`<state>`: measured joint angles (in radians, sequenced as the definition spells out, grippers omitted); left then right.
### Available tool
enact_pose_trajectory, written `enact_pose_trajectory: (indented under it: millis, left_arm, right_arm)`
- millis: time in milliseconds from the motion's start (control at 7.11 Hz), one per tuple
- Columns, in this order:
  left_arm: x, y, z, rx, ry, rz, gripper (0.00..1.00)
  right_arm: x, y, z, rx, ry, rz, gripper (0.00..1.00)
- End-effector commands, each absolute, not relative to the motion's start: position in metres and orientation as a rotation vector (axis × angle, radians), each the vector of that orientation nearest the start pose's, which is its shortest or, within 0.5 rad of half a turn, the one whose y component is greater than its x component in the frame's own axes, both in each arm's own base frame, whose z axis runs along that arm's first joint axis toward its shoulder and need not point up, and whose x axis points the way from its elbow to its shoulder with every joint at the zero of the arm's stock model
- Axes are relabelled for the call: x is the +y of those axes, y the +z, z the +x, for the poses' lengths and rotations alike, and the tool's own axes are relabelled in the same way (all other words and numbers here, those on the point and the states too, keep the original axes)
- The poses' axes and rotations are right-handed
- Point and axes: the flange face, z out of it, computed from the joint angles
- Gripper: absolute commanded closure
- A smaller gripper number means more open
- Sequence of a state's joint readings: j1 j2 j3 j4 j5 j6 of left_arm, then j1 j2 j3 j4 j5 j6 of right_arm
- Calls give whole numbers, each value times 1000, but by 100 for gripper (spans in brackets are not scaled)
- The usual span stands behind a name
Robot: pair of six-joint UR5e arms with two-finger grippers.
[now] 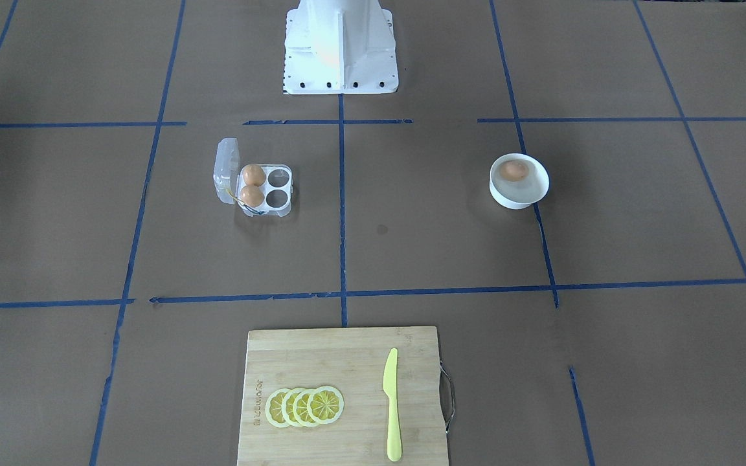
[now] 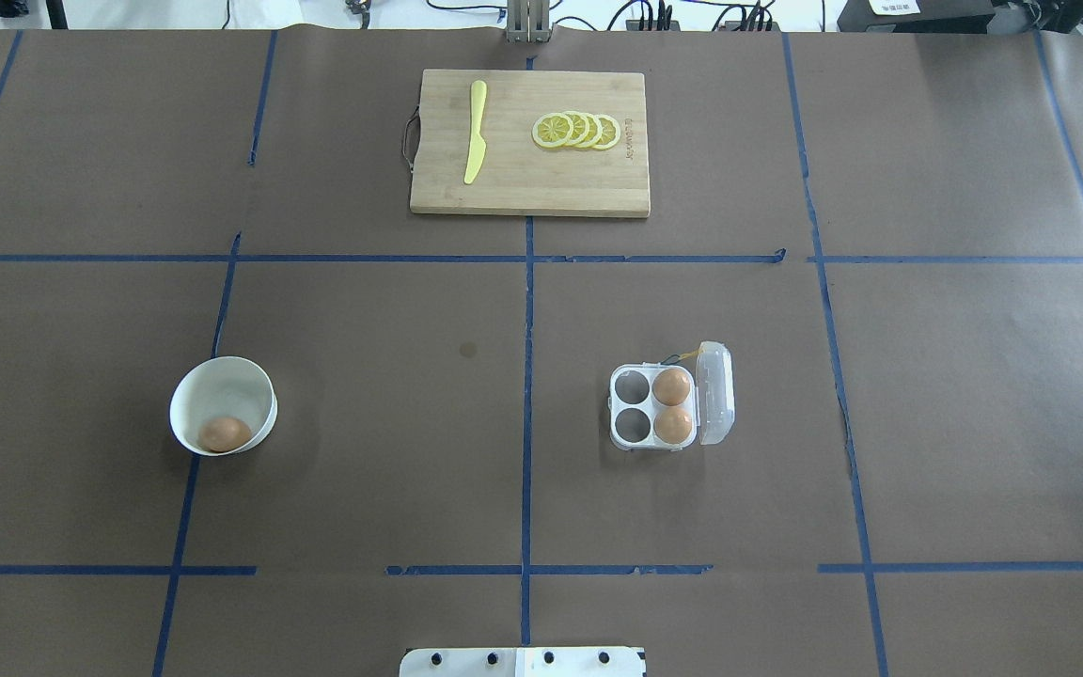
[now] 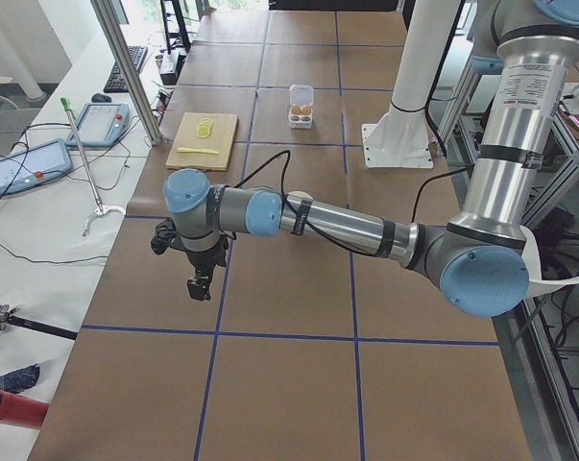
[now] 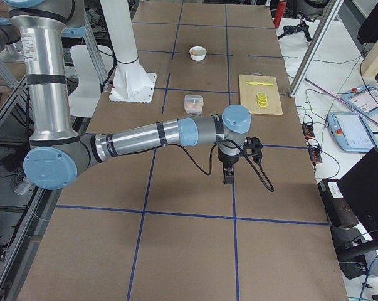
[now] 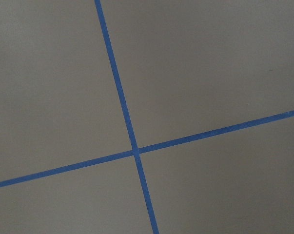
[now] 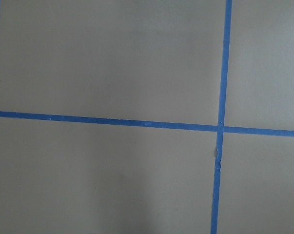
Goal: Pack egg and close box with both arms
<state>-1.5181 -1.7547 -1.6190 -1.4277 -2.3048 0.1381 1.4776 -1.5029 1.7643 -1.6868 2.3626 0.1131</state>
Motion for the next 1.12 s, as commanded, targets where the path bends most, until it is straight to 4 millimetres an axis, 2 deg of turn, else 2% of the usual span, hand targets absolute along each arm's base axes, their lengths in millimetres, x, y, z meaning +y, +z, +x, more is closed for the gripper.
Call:
enact_pose_trajectory:
  millis: [0,141,281,844,984]
  left_arm:
    - [-570,533,-37,730,223,154,0]
    - [-567,535,-37,731,230,158,0]
    - [-566,527,-38,728,232,173,0]
    - [-568,518,-37,727,257,222,0]
    - [-566,508,-38,724,277,281,0]
  right_arm:
    - [-520,538,14,-814,-38,55,0]
    - [-522,534,12,-825,-43,61,0]
    - [-523,530,12,-828,-47,73,0]
    - [-523,532,11,-827,-40,69,0]
    - [-523,531,11,-828,-41,71,0]
